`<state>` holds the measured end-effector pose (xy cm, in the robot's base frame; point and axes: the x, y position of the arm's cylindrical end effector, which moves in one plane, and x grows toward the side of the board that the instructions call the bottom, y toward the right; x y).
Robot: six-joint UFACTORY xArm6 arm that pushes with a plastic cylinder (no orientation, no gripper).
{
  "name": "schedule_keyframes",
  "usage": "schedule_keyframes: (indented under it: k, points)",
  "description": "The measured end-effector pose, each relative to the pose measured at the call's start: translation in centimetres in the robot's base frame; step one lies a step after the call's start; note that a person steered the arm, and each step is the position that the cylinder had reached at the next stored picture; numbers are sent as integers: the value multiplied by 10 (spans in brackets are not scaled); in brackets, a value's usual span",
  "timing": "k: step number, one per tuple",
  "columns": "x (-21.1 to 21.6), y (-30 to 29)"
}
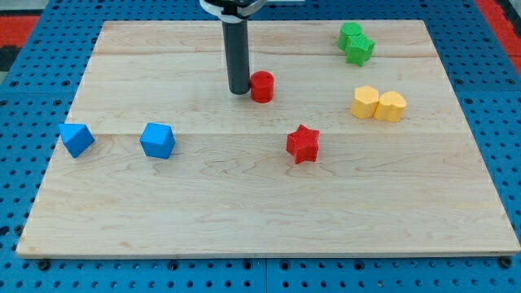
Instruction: Place the hexagon left to the green circle
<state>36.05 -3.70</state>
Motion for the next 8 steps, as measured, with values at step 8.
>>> schedule_keyframes:
  k: [8]
  points:
    - [-11, 131]
